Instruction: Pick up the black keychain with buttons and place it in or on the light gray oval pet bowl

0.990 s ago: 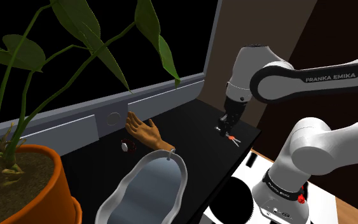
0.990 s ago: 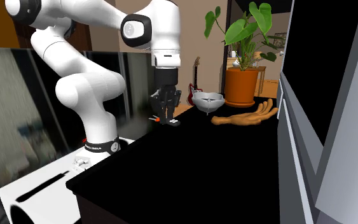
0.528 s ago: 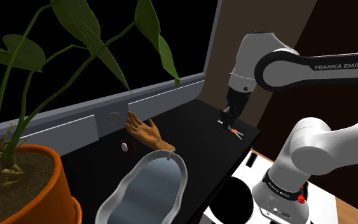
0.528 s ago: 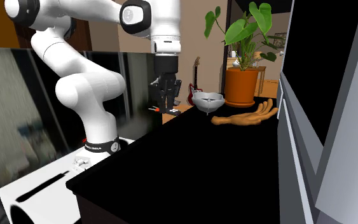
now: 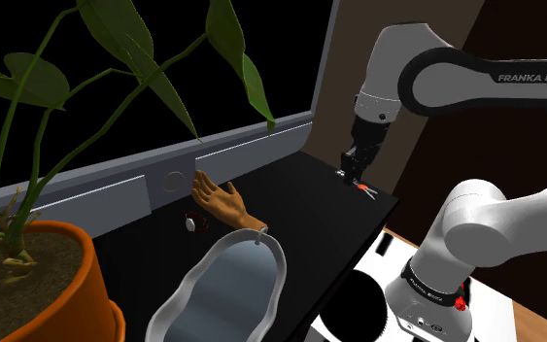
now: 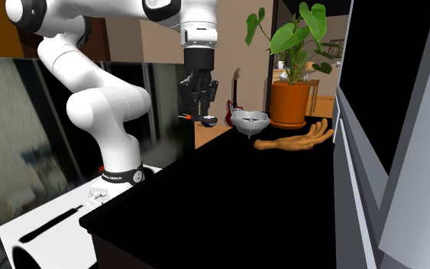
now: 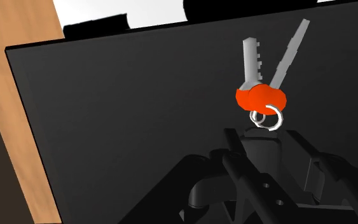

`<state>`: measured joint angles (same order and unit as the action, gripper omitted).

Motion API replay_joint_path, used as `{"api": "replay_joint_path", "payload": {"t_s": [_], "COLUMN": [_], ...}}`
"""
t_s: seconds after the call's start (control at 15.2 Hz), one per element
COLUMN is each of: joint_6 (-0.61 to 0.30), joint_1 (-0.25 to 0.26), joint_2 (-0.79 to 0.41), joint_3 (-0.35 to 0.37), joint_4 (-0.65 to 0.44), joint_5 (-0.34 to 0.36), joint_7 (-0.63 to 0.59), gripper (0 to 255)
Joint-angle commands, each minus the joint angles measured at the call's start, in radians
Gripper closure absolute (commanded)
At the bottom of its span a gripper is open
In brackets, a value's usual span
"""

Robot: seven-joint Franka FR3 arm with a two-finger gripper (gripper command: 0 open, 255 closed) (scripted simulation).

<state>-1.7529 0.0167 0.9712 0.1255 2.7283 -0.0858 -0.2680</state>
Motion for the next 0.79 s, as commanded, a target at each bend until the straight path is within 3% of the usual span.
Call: {"api": "replay_joint_path", "payload": {"t_s": [0.0, 0.26, 0.73], "joint_6": [0.030, 0.078, 0.037], "joint_1": [-0.002, -0.004, 0.057], "joint_2": [0.001, -0.005, -0.127], "joint_3": [-0.003, -0.008, 0.164], "joint_4": [-0.029, -0.082, -0.175], "joint_5": [0.003, 0.008, -0.114], "joint_7": [0.000, 0.001, -0.167], "gripper": [255, 255, 255]}}
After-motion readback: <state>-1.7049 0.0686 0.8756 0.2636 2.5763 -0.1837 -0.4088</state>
